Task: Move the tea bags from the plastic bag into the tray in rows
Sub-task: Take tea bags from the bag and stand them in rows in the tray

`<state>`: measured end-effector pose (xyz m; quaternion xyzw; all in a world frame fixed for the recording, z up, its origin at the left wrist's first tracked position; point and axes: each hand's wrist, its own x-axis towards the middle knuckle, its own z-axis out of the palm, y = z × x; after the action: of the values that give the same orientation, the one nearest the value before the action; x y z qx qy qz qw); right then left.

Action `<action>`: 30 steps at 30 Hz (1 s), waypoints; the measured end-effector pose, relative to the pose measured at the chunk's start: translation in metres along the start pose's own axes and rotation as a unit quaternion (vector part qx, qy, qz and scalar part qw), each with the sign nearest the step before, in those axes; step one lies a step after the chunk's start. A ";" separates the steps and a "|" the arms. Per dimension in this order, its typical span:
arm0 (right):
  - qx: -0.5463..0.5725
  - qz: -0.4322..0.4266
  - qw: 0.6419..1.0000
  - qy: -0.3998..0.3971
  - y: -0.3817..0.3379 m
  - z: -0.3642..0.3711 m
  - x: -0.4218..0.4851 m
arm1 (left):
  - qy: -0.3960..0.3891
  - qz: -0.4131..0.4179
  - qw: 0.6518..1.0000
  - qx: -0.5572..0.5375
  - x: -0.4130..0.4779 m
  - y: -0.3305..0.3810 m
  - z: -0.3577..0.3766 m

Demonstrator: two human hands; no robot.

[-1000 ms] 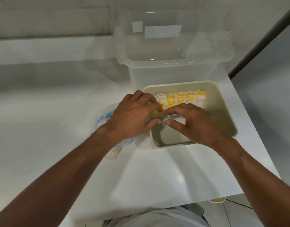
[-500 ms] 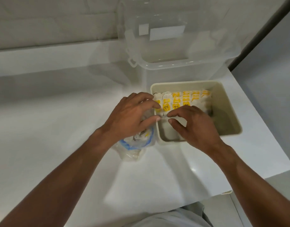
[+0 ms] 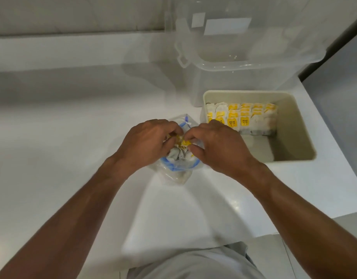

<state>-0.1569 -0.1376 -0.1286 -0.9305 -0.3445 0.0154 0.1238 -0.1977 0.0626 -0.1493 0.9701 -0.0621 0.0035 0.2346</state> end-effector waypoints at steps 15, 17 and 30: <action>-0.039 -0.019 0.999 0.023 -0.020 0.017 0.031 | 0.026 -0.050 0.998 0.031 -0.014 -0.010 -0.005; 0.012 0.010 1.000 0.011 -0.016 0.011 0.030 | 0.049 -0.062 0.997 -0.018 -0.015 -0.009 -0.006; 0.203 0.102 0.974 0.004 -0.006 -0.007 0.025 | 0.042 -0.114 0.965 -0.232 -0.008 0.003 -0.017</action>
<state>-0.1412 -0.1189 -0.1184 -0.9161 -0.2374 0.0942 0.3091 -0.2051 0.0686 -0.1331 0.8885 0.0599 0.0031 0.4549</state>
